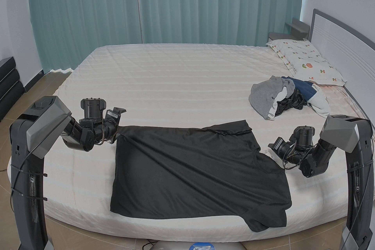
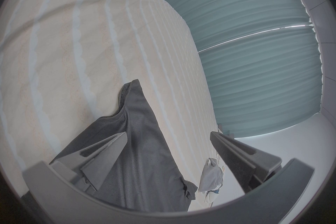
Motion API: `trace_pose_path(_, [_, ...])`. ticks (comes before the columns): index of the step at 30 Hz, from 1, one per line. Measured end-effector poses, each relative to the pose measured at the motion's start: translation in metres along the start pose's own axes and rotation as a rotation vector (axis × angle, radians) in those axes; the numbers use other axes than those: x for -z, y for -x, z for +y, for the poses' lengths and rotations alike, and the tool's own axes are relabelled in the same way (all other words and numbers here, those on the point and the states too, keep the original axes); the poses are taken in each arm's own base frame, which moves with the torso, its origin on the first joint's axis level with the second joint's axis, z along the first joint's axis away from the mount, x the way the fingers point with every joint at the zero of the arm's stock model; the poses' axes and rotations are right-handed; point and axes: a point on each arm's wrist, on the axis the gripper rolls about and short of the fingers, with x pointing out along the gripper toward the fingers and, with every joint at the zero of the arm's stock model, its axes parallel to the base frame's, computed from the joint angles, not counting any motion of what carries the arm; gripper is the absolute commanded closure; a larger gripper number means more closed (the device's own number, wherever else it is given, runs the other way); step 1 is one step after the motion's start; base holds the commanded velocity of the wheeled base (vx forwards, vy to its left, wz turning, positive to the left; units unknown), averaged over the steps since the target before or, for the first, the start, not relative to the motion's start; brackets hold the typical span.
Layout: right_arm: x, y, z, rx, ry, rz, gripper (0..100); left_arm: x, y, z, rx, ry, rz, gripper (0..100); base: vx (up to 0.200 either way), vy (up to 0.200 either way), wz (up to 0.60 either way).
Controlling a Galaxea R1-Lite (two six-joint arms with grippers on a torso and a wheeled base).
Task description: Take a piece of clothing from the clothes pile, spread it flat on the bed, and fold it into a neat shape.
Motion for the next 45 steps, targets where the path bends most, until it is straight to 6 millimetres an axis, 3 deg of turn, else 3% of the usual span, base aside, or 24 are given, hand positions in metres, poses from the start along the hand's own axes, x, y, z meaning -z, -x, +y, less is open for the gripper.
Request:
trace_pose_path(8, [-0.008,0.018,0.004,-0.012,0.005,-0.038,100,0.0,0.0,0.0,0.0,0.0,0.001,0,0.0,0.0,0.0])
trace_pose_path(15, [-0.003,0.018,0.004,-0.007,0.011,-0.018,100,0.0,-0.001,0.0,0.0,0.0,0.001,0,0.0,0.0,0.0])
trace_pose_path(16, [-0.002,0.017,0.004,-0.007,0.012,-0.013,0,0.0,-0.001,0.0,0.0,0.0,0.0,0,0.0,0.0,0.0])
trace_pose_path(30, [0.009,0.002,-0.003,-0.005,0.012,0.022,0,0.0,-0.001,0.0,0.001,-0.004,-0.002,0,0.0,0.0,0.0])
trace_pose_path(31, [0.01,0.002,-0.003,-0.005,0.013,0.023,100,0.0,-0.001,0.0,0.001,-0.004,-0.002,0,0.0,0.0,0.0])
trace_pose_path(45, [0.019,-0.002,-0.005,0.017,0.024,0.064,100,0.0,-0.001,0.0,0.001,-0.004,-0.002,0,0.0,0.0,0.0])
